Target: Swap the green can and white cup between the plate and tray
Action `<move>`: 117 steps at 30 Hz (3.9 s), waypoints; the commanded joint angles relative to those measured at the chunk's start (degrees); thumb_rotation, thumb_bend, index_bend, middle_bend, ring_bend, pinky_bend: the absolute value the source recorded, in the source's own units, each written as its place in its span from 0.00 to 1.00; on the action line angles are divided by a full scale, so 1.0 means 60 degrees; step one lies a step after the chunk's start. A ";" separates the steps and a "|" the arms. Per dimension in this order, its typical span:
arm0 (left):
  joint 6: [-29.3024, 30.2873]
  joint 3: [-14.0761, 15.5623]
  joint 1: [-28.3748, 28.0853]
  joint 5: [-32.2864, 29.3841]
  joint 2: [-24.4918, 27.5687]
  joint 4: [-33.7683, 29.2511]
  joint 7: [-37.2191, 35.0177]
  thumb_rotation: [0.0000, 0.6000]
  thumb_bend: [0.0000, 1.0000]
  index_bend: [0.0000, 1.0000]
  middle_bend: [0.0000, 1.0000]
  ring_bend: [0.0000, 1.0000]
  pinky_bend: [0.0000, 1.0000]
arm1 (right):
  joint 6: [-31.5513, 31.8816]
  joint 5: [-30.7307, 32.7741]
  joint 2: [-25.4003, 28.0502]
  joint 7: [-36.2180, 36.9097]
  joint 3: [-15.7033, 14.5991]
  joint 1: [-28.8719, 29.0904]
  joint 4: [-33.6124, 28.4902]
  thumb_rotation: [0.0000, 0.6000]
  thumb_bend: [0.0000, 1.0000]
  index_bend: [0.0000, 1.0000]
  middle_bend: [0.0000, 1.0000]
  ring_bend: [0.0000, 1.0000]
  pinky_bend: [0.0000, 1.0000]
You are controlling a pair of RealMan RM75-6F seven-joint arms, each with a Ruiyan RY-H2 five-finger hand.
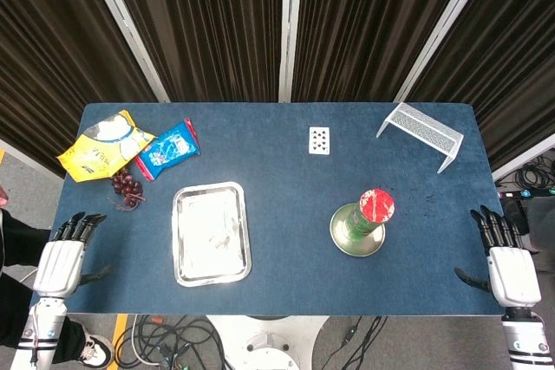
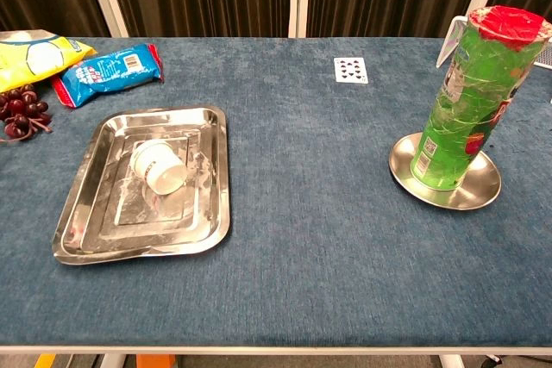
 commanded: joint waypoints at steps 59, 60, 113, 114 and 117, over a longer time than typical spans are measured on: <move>-0.0061 0.0082 0.0062 -0.0002 -0.0243 0.0885 -0.0859 1.00 0.00 0.16 0.14 0.08 0.18 | -0.4080 0.3062 0.0762 -0.4923 0.1474 0.4585 -0.4393 1.00 0.22 0.36 0.34 0.37 0.68; -0.0065 0.0078 0.0057 -0.0004 -0.0239 0.0876 -0.0848 1.00 0.00 0.16 0.14 0.08 0.18 | -0.4027 0.3037 0.0789 -0.4900 0.1490 0.4590 -0.4417 1.00 0.22 0.37 0.35 0.38 0.68; -0.0245 0.0210 0.0015 0.0071 -0.0281 0.1261 -0.1213 1.00 0.00 0.16 0.14 0.08 0.18 | -0.6577 0.5941 -0.2529 -0.3356 0.2631 0.9531 -0.0299 1.00 0.06 0.01 0.10 0.00 0.18; -0.0259 0.0207 0.0005 0.0070 -0.0283 0.1259 -0.1198 1.00 0.00 0.16 0.14 0.08 0.18 | -0.6584 0.5946 -0.2474 -0.3319 0.2621 0.9524 -0.0342 1.00 0.06 0.01 0.09 0.00 0.17; -0.0281 0.0203 -0.0010 0.0067 -0.0279 0.1238 -0.1168 1.00 0.00 0.16 0.14 0.08 0.18 | -0.6481 0.5843 -0.2320 -0.3199 0.2612 0.9455 -0.0525 1.00 0.05 0.00 0.07 0.00 0.14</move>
